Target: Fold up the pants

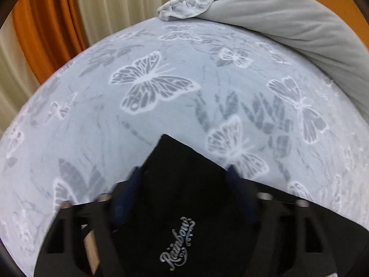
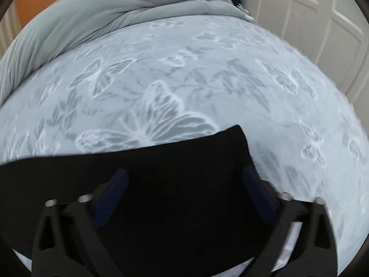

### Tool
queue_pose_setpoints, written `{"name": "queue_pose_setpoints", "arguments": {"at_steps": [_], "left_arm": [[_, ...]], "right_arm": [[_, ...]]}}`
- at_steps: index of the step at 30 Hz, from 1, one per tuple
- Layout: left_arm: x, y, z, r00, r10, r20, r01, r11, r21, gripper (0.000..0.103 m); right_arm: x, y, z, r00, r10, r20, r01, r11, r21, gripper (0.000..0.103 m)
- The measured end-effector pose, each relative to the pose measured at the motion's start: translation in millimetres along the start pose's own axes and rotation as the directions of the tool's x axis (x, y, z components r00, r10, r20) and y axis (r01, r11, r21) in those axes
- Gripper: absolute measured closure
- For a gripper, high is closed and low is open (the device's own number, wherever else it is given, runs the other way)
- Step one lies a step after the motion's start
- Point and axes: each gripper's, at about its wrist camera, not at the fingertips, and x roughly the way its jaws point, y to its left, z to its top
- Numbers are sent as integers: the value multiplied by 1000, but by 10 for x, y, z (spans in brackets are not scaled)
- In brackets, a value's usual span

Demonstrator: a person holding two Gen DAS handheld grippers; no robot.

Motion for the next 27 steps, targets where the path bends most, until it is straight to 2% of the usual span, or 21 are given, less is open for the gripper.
{"name": "queue_pose_setpoints", "arguments": {"at_steps": [1,2,3,4,6,7,8,10,12,14,17,20,23,25,27], "left_arm": [[-16,-4,1,1000,-26,-6,26,1000,6,90],[-42,-1,1,998,-67,-16,67,998,3,91],[-97,7,3,996,-87,-17,87,996,-7,94],[-169,14,-4,994,-107,-9,107,994,-9,96],[-417,46,-31,989,-145,30,145,989,-6,97],[-573,79,-45,983,-178,45,178,984,-8,97],[-755,114,-65,975,-212,61,212,977,-5,97],[-1086,209,-124,960,-266,89,267,964,7,98],[-1494,369,-245,939,-326,112,325,945,20,98],[-1894,567,-440,919,-374,124,372,927,39,98],[-2270,837,-819,906,-406,115,400,913,76,97],[-2421,1091,-1265,902,-424,77,418,904,88,97],[-2391,1274,-1940,913,-407,-15,406,908,107,96],[-2176,1342,-2216,928,-362,-86,369,925,89,89],[-1968,1376,-2383,938,-324,-122,333,941,58,77]], "right_arm": [[-24,-3,-3,1000,23,0,-23,1000,8,58],[-80,-45,0,999,39,7,-39,999,36,82],[-110,-70,1,999,50,6,-51,997,51,96],[-179,-112,-4,996,86,11,-86,994,72,96],[-414,-146,-25,994,100,51,-103,992,67,96],[-590,-165,-51,990,117,77,-122,991,60,96],[-791,-196,-84,985,134,105,-140,988,60,103],[-1162,-289,-159,974,156,164,-168,984,63,103],[-1623,-464,-308,956,184,229,-206,976,75,103],[-1940,-625,-462,947,200,252,-225,971,76,103],[-2296,-821,-798,953,167,252,-189,980,65,103],[-2466,-941,-1176,958,177,227,-197,978,69,103],[-2461,-863,-1517,968,186,167,-196,980,45,102],[-2402,-754,-1689,973,196,126,-202,979,39,102],[-2368,-599,-1806,971,225,85,-229,973,39,100]]}}
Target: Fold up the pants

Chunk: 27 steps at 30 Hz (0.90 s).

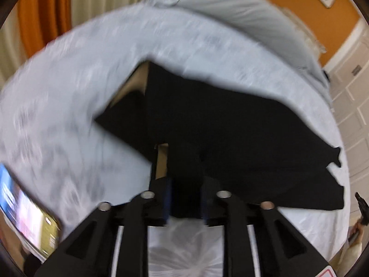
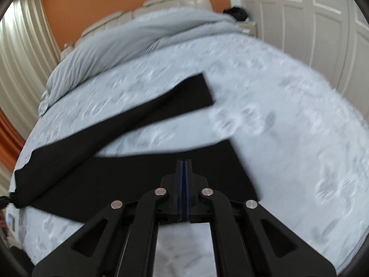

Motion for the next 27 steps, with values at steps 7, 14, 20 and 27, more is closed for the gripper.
{"name": "queue_pose_setpoints", "arguments": {"at_steps": [7,14,20,27], "left_arm": [[-248,-4,-70,992,-78,100,101,962,-255,29],[2,162,-277,973,-228,-30,175,820,-545,29],[372,95,-189,943,-328,-62,214,735,-643,42],[492,168,65,935,-348,-61,236,744,-625,92]], "right_arm": [[246,585,119,998,66,-20,-66,998,1,5],[997,736,749,997,63,-36,-57,990,130,5],[1748,455,1110,998,5,-60,16,941,339,5],[2109,391,1218,999,31,-44,-14,938,347,100]]}}
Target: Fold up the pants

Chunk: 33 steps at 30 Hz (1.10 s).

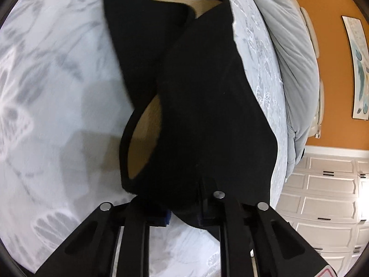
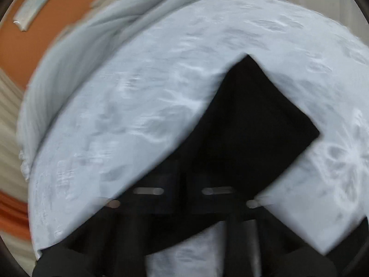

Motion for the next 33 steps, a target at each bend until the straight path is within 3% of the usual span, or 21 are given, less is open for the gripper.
{"name": "queue_pose_setpoints", "arguments": {"at_steps": [2,5,8,10,12,15,18,22,24,25,26,28,30,31,32,33], "left_arm": [[-85,-145,71,1000,1,13,-2,999,48,94],[-337,-475,183,998,-15,64,5,988,157,97],[-627,-749,244,990,-26,141,-12,965,263,97],[-731,-800,301,983,-17,183,-40,952,305,97],[-718,-691,362,974,19,226,-93,942,322,97],[-471,-337,427,984,70,166,-121,940,319,97],[-281,4,393,984,114,134,-150,942,302,97],[-229,240,355,987,80,138,-111,965,238,93],[-254,219,341,986,84,145,-118,963,244,92],[-260,186,334,984,93,150,-130,958,255,92],[-269,165,317,983,102,154,-141,953,267,92],[-234,61,311,977,139,164,-182,942,283,92],[-222,55,316,974,158,162,-199,941,275,92],[-215,59,322,973,166,162,-205,940,272,92],[-198,46,325,971,174,162,-213,938,272,92],[-197,59,343,970,181,164,-221,936,274,94]], "right_arm": [[-387,94,66,994,76,83,-74,997,-28,100],[-1234,226,79,961,199,191,-176,976,-131,100],[-1991,178,-177,935,239,261,-184,958,-219,100],[-2253,-42,-467,939,215,270,-151,959,-238,100],[-2155,-368,-751,968,154,198,-111,971,-212,100],[-1697,-903,-1164,998,50,28,-46,992,-119,100],[-1482,-1065,-1344,997,0,-76,-9,993,-119,100],[-1566,-1061,-1309,996,47,-69,-53,995,-88,94],[-1557,-1029,-1238,998,33,-55,-37,996,-78,75],[-1532,-970,-1247,999,18,-45,-21,997,-77,32],[-1507,-960,-1218,1000,-20,-22,18,997,-72,6],[-1435,-921,-1178,999,-46,1,46,996,-76,7],[-1350,-859,-1143,999,-34,3,34,995,-95,26],[-1302,-839,-1140,999,-43,-5,42,993,-106,57],[-1235,-812,-1115,998,-62,-24,59,992,-114,95],[-1228,-800,-1096,998,-64,-21,61,992,-110,97]]}}
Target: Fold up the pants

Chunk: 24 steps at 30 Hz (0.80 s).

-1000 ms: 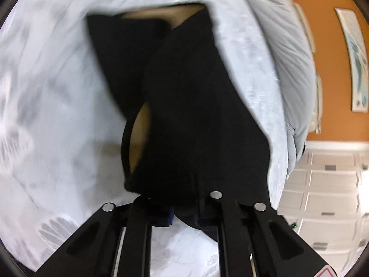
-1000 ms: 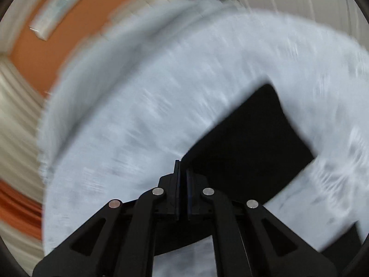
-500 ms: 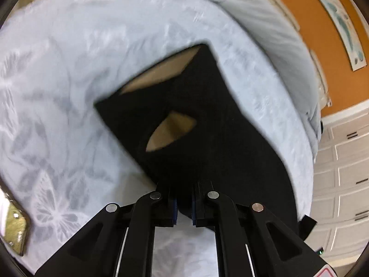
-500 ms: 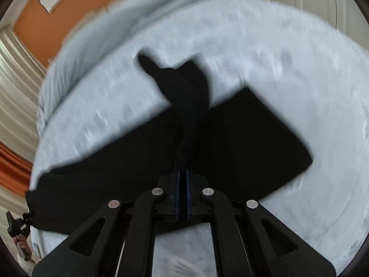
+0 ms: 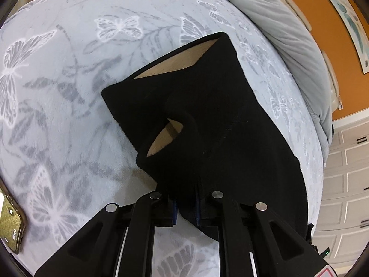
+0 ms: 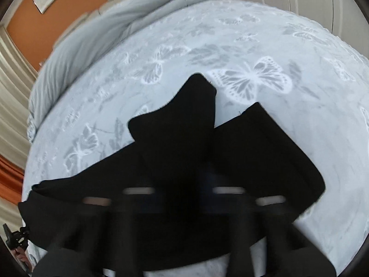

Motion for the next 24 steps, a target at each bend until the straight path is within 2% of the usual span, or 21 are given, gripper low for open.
{"name": "queue_pose_setpoints", "arguments": {"at_steps": [2,3,5,6,7,8,9,11,13,15,16,17,18,19,21,22,24], "left_arm": [[-26,-54,42,1000,0,17,0,1000,9,97],[-69,-148,105,999,-5,35,3,1000,31,97],[-169,-264,199,997,-32,67,28,998,55,97],[-175,-231,203,998,-33,62,29,998,58,97],[-148,-231,212,999,-21,49,17,998,63,97],[-85,-213,216,999,5,34,-8,997,73,97],[-24,-184,221,999,30,23,-32,996,79,97],[92,-86,217,999,43,4,-43,997,60,97],[97,3,210,1000,3,7,-3,999,32,97],[79,45,206,1000,-10,8,10,999,35,96],[74,55,214,1000,-9,5,9,999,37,97],[68,45,231,1000,-5,1,5,999,37,97],[55,37,257,1000,-5,0,5,999,35,97],[32,1,294,1000,-2,5,2,999,39,97],[-51,-165,387,1000,3,29,-5,998,64,97],[-131,-281,449,999,4,51,-8,996,90,97],[-349,-525,580,993,-52,107,37,990,132,98]], "right_arm": [[-327,-14,129,986,125,107,-130,990,49,98],[-617,-77,177,957,223,183,-241,967,85,98],[-1012,-272,152,903,323,283,-372,917,140,99],[-1075,-403,64,903,313,295,-372,913,169,99],[-1023,-480,-1,921,277,272,-333,925,184,98],[-823,-584,-101,961,203,190,-240,949,202,96],[-570,-692,-222,988,131,87,-148,963,224,96],[-287,-833,-364,996,91,-20,-82,962,261,96],[-317,-881,-368,993,115,14,-114,958,263,95],[-379,-862,-315,994,106,28,-110,957,267,83],[-387,-858,-313,992,117,40,-123,954,272,68],[-379,-844,-297,991,125,52,-134,953,272,71],[-347,-809,-265,994,95,47,-104,961,258,77],[-328,-758,-226,997,60,44,-68,969,239,97],[-459,-622,-108,986,115,118,-141,962,236,99],[-609,-573,-36,973,153,170,-189,956,223,99],[-1040,-333,148,913,265,311,-319,938,135,99]]}}
